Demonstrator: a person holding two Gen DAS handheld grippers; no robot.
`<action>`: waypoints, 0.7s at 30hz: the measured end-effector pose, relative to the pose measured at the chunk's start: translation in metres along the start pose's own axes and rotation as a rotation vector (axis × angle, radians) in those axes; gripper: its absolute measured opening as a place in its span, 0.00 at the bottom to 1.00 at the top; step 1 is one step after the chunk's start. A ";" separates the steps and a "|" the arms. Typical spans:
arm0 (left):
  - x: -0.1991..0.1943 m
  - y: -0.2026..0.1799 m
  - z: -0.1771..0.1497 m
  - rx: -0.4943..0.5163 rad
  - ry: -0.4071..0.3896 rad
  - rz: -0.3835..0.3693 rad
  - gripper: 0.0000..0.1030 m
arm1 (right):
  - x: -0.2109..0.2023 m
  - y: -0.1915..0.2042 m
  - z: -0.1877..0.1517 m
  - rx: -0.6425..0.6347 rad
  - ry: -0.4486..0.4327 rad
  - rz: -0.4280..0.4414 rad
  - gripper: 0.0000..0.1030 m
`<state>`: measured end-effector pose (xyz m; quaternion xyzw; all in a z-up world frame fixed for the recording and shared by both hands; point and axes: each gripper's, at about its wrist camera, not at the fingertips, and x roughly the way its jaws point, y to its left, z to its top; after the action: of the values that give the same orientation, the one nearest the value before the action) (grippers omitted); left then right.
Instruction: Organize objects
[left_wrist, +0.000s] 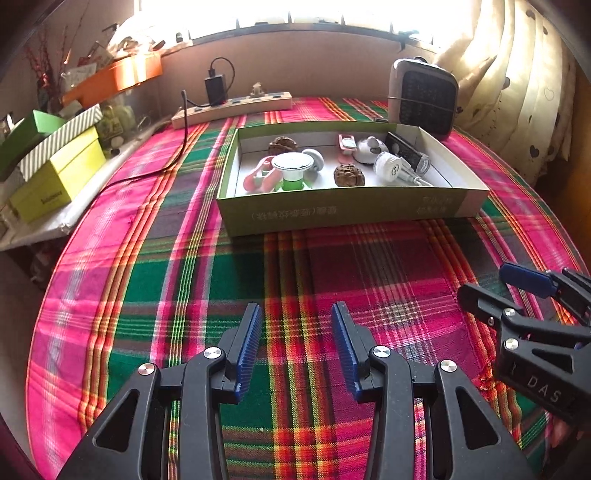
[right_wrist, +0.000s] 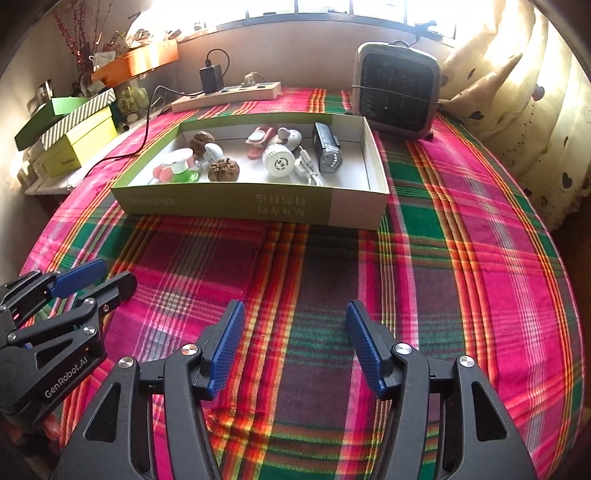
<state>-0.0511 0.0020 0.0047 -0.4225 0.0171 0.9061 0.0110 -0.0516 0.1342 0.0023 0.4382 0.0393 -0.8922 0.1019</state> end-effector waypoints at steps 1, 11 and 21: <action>0.000 0.000 -0.001 -0.006 -0.001 0.001 0.37 | -0.001 0.001 -0.001 -0.003 -0.002 0.000 0.57; -0.002 0.001 -0.005 -0.032 -0.001 0.011 0.41 | -0.005 0.003 -0.010 0.007 -0.009 -0.027 0.66; -0.002 0.002 -0.005 -0.035 -0.001 0.008 0.43 | -0.005 0.002 -0.012 0.016 -0.005 -0.028 0.73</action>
<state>-0.0460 -0.0001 0.0035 -0.4221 0.0027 0.9066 0.0001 -0.0392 0.1346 -0.0014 0.4360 0.0380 -0.8950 0.0860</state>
